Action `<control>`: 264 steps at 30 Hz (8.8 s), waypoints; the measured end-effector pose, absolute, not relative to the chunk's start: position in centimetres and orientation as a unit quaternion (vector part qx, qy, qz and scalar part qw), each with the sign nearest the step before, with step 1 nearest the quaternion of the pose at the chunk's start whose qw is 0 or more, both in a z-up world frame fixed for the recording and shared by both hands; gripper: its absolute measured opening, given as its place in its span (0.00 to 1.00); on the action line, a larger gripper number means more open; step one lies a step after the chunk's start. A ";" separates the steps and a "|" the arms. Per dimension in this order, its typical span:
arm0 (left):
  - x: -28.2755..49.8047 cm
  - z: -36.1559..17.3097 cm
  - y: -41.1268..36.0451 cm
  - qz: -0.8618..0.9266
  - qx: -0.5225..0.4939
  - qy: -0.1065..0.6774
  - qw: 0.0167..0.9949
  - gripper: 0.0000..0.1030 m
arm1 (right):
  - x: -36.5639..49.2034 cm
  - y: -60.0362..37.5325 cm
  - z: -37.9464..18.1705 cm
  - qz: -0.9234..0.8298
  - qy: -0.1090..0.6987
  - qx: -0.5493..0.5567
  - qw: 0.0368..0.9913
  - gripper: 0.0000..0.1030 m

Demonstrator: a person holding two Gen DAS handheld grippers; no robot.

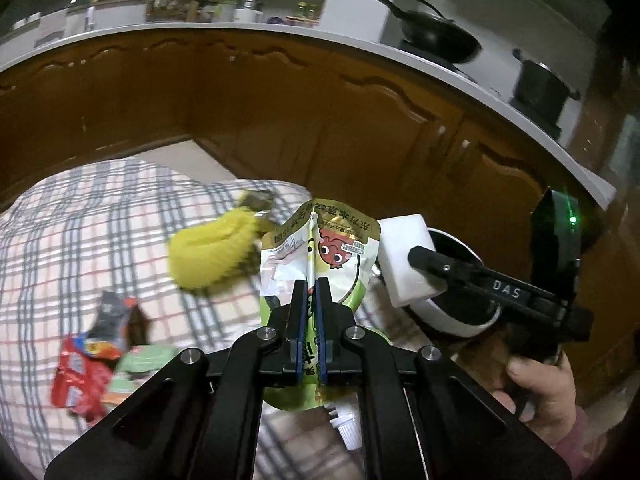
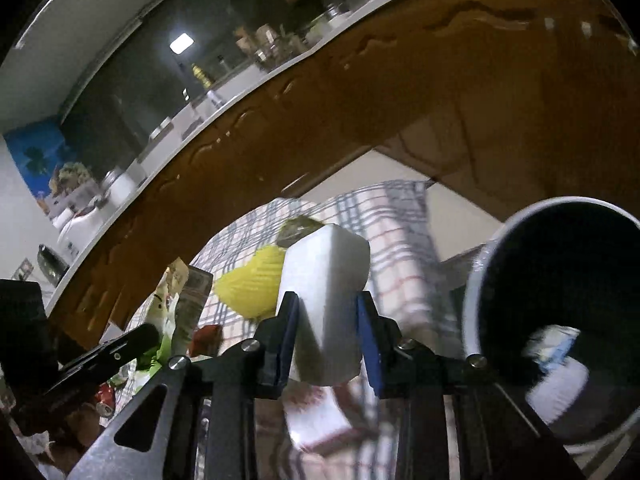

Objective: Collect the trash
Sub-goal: 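Carry pouch and foam block to the bin and release both, then move both tools back toward the yellow foam net and crumpled wrapper, then grasp the yellow foam net with the left gripper while the right grasps a yellow wrapper, then carry both items over the bin and open both grippers, then move both tools back over the remaining trash on the table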

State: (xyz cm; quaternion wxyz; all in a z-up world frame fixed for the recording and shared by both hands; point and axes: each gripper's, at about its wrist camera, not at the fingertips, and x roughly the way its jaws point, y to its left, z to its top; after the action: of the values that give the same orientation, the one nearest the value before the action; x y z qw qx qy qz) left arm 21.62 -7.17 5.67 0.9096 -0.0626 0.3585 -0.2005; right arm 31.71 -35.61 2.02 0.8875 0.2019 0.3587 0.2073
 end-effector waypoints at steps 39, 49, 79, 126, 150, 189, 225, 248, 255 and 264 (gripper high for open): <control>27.6 2.4 -28.0 -0.300 0.034 0.418 0.857 0.03 | 29.9 -51.2 -0.8 0.057 0.371 0.212 0.902 0.30; 28.8 1.3 -30.0 -0.299 0.039 0.431 0.851 0.04 | 30.4 -52.0 -1.2 0.056 0.378 0.214 0.899 0.31; 24.6 3.4 -14.1 -0.188 -0.060 0.388 0.900 0.57 | 28.0 -45.7 0.1 0.126 0.334 0.239 0.903 0.95; 33.0 0.6 -2.8 -0.123 -0.010 0.460 0.880 0.65 | 44.1 -26.1 -0.1 0.258 0.431 0.157 0.850 0.73; 29.8 3.7 -5.0 -0.155 -0.002 0.415 0.896 0.18 | 40.6 -29.7 1.2 0.250 0.400 0.157 0.867 0.00; 25.0 4.5 -22.4 -0.290 0.006 0.420 0.860 0.18 | 27.0 -49.4 1.0 0.079 0.343 0.225 0.908 0.01; 27.8 1.8 -26.4 -0.297 -0.008 0.452 0.841 0.53 | 29.6 -51.2 -0.6 0.055 0.373 0.220 0.900 0.47; 21.5 3.6 -12.4 -0.222 -0.076 0.388 0.891 0.57 | 25.9 -43.7 0.5 0.131 0.337 0.228 0.904 0.65; 19.7 2.9 -8.1 -0.189 -0.087 0.384 0.900 0.57 | 25.4 -40.2 0.3 0.163 0.343 0.212 0.900 0.65; 19.0 1.4 -4.8 -0.155 -0.093 0.398 0.899 0.57 | 24.8 -35.9 -0.4 0.204 0.359 0.181 0.893 0.65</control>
State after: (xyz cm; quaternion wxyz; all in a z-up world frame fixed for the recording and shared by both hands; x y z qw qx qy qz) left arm 19.04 -4.81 1.40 0.8993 -0.0935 0.3980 -0.1554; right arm 24.76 -35.92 -0.44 0.8926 0.1807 0.3588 0.2045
